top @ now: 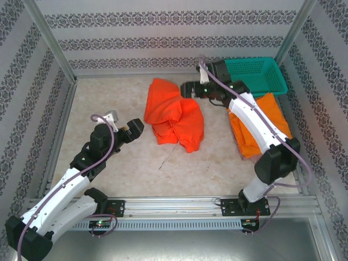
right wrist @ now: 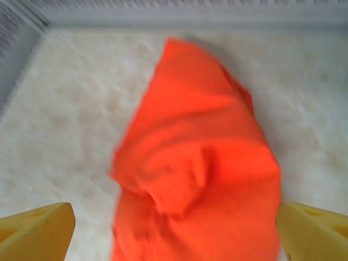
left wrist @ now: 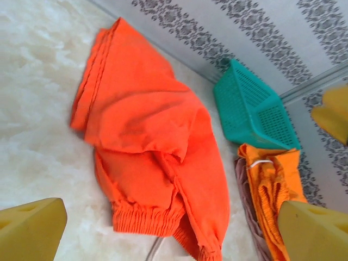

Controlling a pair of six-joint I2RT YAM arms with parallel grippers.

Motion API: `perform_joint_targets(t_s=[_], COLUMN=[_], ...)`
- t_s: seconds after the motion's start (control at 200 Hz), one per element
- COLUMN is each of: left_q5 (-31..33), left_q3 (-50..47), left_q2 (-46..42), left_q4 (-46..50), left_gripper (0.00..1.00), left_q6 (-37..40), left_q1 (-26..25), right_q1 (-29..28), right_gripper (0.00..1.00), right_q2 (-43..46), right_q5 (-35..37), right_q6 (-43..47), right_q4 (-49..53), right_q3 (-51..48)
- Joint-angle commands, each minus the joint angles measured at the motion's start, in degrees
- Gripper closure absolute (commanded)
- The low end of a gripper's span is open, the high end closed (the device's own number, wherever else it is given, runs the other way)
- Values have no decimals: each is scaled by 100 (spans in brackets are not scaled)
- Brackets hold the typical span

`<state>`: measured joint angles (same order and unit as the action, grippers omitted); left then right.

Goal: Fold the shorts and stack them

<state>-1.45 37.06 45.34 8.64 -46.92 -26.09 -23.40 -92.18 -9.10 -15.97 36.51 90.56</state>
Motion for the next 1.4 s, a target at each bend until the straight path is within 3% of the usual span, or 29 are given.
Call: perform_joint_targets(t_s=[0.0, 0.165, 0.265, 0.569, 0.694, 0.794, 0.894, 0.999, 1.129, 1.394], left_q5=[-141, -357, -576, -1096, -1200, -1372, -1628, -1806, -2056, -2379], left_q3=[48, -5, -23, -110, -97, -63, 25, 124, 313, 835], left_q2=[172, 474, 716, 1654, 1982, 2388, 2898, 3472, 4180, 5206], left_q4=[66, -194, -365, -931, -1184, -1400, -1640, -1847, -2140, -2542], left_gripper=[0, 0, 0, 0, 0, 2, 9, 15, 23, 24], left_q6=[-64, -144, -158, -283, -296, -279, -274, -270, -320, -471], left_q1=[97, 121, 121, 117, 120, 114, 113, 118, 121, 91], right_q1=[-334, -1242, -1673, -2279, -2279, -2235, -2127, -2012, -1867, -1692], right_gripper=[5, 6, 8, 17, 35, 57, 77, 92, 100, 100], right_q2=[931, 1438, 1390, 106, -596, -933, -824, -479, -239, 38], right_q5=[629, 1666, 1850, 2225, 2489, 2656, 2464, 2168, 1839, 1389], right_q6=[252, -140, -605, -1295, -1279, -1269, -1376, -1417, -1408, -1399], right_q4=[-122, 20, -37, -51, 67, 180, 73, -169, -169, -294], right_q3=[-944, -2369, -2938, -2988, -2670, -2486, -2538, -2741, -2754, -2734])
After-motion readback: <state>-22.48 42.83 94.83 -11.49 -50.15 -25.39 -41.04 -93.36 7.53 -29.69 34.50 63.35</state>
